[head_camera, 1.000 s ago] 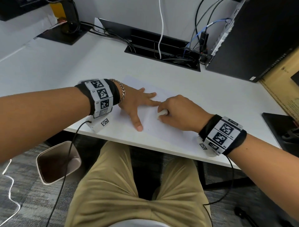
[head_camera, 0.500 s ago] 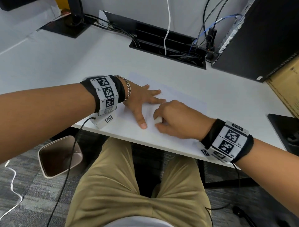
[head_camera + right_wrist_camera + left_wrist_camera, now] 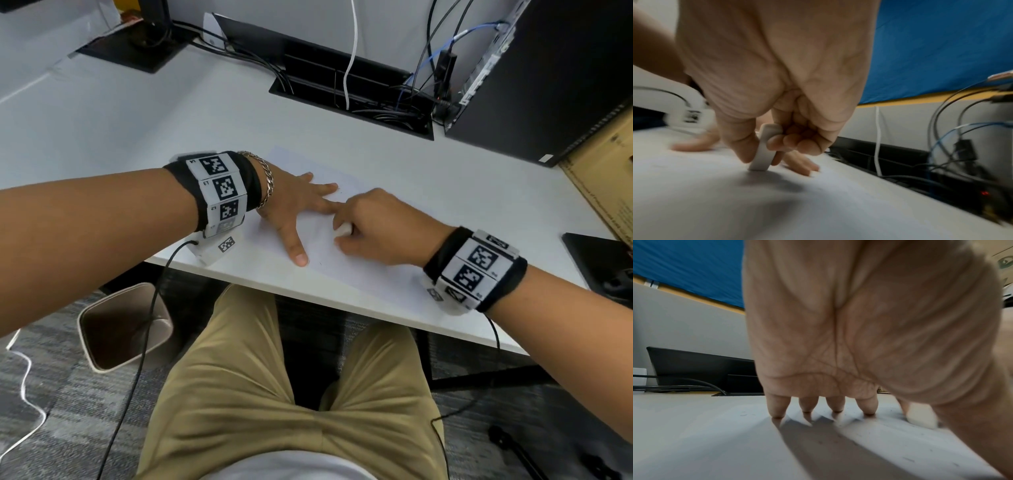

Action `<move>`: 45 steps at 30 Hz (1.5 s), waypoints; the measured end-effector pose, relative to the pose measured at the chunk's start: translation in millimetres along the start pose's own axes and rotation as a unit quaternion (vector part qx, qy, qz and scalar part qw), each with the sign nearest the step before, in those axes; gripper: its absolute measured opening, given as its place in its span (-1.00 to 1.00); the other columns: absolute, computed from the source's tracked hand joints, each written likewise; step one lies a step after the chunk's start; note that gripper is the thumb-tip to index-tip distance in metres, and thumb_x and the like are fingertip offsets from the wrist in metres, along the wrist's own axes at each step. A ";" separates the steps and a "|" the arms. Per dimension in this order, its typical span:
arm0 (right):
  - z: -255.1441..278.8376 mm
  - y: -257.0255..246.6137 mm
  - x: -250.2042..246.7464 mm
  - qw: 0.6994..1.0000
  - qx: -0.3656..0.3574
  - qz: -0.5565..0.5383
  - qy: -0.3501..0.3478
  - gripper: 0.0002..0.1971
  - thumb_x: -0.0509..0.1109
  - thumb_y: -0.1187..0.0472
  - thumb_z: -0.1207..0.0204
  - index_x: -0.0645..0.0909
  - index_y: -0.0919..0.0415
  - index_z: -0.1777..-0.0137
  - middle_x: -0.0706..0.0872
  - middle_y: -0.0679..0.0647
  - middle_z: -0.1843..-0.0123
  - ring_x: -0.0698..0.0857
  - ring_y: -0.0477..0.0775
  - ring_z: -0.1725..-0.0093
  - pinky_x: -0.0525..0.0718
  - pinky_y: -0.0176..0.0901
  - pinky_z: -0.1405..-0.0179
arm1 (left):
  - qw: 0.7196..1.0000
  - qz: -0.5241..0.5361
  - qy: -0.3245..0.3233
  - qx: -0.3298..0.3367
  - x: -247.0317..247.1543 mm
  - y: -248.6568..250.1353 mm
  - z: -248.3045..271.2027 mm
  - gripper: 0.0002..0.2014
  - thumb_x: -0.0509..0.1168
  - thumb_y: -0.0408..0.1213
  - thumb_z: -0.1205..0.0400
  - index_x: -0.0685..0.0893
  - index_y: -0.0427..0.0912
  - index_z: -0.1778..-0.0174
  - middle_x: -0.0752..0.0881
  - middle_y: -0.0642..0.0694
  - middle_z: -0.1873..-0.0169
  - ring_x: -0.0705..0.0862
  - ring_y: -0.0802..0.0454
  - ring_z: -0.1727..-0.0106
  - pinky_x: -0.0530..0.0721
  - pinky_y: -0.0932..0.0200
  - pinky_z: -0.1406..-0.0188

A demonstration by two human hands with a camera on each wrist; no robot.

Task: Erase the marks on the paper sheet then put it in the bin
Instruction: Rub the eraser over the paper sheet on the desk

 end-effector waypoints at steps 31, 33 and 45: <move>47.7 37.7 3.2 0.997 0.070 -0.021 0.029 -0.77 0.46 -0.04 -0.59 0.78 -0.07 -0.20 0.75 -0.15 0.08 0.62 -0.14 0.15 0.53 -0.26 0.11 | 0.999 -0.033 0.033 0.002 -13.3 21.1 8.1 0.30 0.48 0.59 -0.29 -0.20 0.45 -0.80 -0.24 0.08 -0.85 -0.16 -0.05 -0.86 -0.06 -0.33 -0.81; 46.9 37.8 1.8 0.997 0.072 -0.019 0.026 -0.73 0.47 -0.05 -0.58 0.77 -0.08 -0.24 0.75 -0.13 0.07 0.62 -0.13 0.14 0.58 -0.22 0.07 | 0.998 -0.031 0.033 0.037 -14.3 29.6 2.3 0.29 0.52 0.56 -0.29 -0.23 0.53 -0.77 -0.31 0.12 -0.83 -0.26 -0.12 -0.85 -0.17 -0.41 -0.79; 51.5 10.2 10.0 1.000 0.008 -0.011 -0.012 -0.70 0.40 -0.05 -0.57 0.77 0.03 -0.20 0.74 -0.08 0.18 0.68 0.00 0.14 0.70 0.02 0.04 | 0.998 -0.046 -0.009 0.047 -9.5 30.2 -14.3 0.33 0.52 0.62 -0.19 -0.35 0.68 -0.65 -0.45 0.21 -0.78 -0.39 -0.21 -0.82 -0.14 -0.61 -0.72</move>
Point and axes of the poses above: each hand's wrist, its own z-axis away from the middle knuckle, its own x-axis out of the palm, y = z × x, the point moved 4 cm from there along -z, towards the middle knuckle
